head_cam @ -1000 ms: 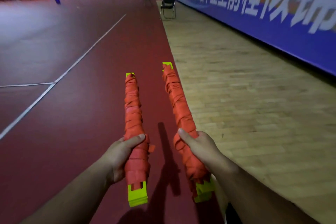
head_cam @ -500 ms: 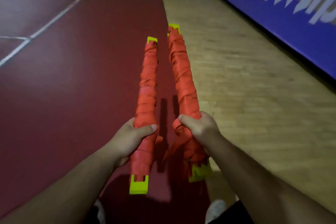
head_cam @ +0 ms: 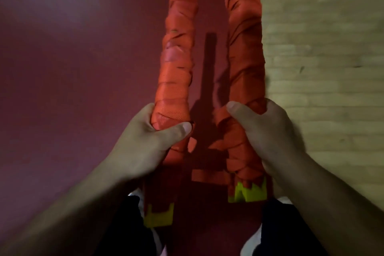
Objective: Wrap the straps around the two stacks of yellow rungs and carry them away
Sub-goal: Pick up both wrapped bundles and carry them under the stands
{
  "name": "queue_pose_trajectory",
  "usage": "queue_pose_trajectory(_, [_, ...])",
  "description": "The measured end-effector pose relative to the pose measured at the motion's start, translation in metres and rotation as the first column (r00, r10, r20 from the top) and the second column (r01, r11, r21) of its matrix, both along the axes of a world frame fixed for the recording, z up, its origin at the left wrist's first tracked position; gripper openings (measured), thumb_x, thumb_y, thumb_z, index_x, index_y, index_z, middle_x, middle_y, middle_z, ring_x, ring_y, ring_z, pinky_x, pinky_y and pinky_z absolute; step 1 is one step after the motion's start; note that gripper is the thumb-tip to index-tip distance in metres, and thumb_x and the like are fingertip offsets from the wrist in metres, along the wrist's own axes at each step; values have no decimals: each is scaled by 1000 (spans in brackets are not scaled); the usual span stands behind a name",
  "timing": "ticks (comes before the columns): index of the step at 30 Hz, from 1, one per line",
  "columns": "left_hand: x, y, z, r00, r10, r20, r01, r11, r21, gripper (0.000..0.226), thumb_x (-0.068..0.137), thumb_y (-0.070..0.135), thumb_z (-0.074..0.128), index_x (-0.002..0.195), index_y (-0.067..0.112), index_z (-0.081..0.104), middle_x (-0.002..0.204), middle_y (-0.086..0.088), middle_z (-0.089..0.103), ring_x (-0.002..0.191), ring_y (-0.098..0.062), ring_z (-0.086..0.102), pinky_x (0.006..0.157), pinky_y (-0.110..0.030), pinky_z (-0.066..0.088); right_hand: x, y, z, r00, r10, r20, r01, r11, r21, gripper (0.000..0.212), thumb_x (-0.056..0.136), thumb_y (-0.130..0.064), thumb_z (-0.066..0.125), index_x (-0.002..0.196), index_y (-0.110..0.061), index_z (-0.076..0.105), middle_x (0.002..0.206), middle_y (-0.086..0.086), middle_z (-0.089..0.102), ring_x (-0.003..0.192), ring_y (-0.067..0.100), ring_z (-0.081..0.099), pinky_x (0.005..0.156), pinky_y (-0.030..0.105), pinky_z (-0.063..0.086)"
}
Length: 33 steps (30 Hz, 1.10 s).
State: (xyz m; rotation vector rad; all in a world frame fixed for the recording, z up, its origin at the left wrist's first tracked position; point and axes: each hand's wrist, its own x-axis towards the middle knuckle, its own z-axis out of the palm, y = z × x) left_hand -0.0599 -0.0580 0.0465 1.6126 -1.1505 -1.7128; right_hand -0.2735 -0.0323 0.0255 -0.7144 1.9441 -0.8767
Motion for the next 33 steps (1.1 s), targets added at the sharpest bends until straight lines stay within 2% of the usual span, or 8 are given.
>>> queue_pose_trajectory(4, [-11,-12,-19,999,49,11,-50,993,104,38,71,28,82,104,17,67,94,-21,74,85,-42,72,75,-55,60,-1,-1,-17,1000,19,12,-19,997,68,43,63,-60,76,93,-31,71,84,-11,75,76,7,72,75,40,61])
queue_pose_trajectory(10, [-42,6,7,1000,29,-6,-27,968,251,40,83,18,77,121,14,64,100,-6,77,89,-25,75,69,-33,59,-8,20,11,998,41,57,-55,965,256,22,76,-43,80,86,-36,61,81,-16,69,70,-11,64,61,14,49])
queue_pose_trajectory(13, [-56,16,41,998,47,-37,-34,956,292,39,87,13,74,124,11,63,104,-10,76,92,-29,74,73,-41,60,-20,29,49,998,22,53,-37,955,294,21,77,-43,79,83,-34,61,78,-18,67,65,-14,61,53,6,44])
queue_pose_trajectory(18, [-71,24,132,994,91,-65,-59,919,389,34,85,17,77,117,14,65,103,-14,75,92,-35,74,79,-52,60,-38,28,145,996,-61,58,39,948,316,43,67,-55,77,101,-30,68,91,-9,74,83,10,72,78,39,61])
queue_pose_trajectory(23, [-88,10,258,994,62,-93,-28,945,326,21,90,10,70,111,11,67,97,-13,77,88,-31,75,75,-44,61,-56,16,270,989,-124,78,101,964,248,45,68,-52,77,103,-26,70,89,-6,75,78,11,72,74,42,62])
queue_pose_trajectory(26, [-103,-6,329,988,8,-156,35,962,272,29,83,18,78,110,10,68,99,-18,75,88,-35,74,76,-45,60,-71,9,338,983,-147,110,126,975,180,37,71,-46,80,98,-24,71,86,-4,76,74,12,73,71,42,62])
queue_pose_trajectory(30, [-147,-23,446,971,-34,-239,74,984,161,36,83,15,73,108,-5,57,89,-35,67,64,-30,67,54,-36,56,-115,0,451,975,-181,131,176,983,48,51,59,-58,77,95,-23,71,84,-2,77,74,16,74,72,45,62])
queue_pose_trajectory(33, [-188,-31,527,954,-83,-288,102,993,53,36,81,18,73,106,-2,58,85,-31,67,62,-30,65,54,-39,57,-156,-7,531,971,-194,138,205,976,-75,43,67,-55,79,90,-21,72,78,1,76,68,22,74,68,51,62])
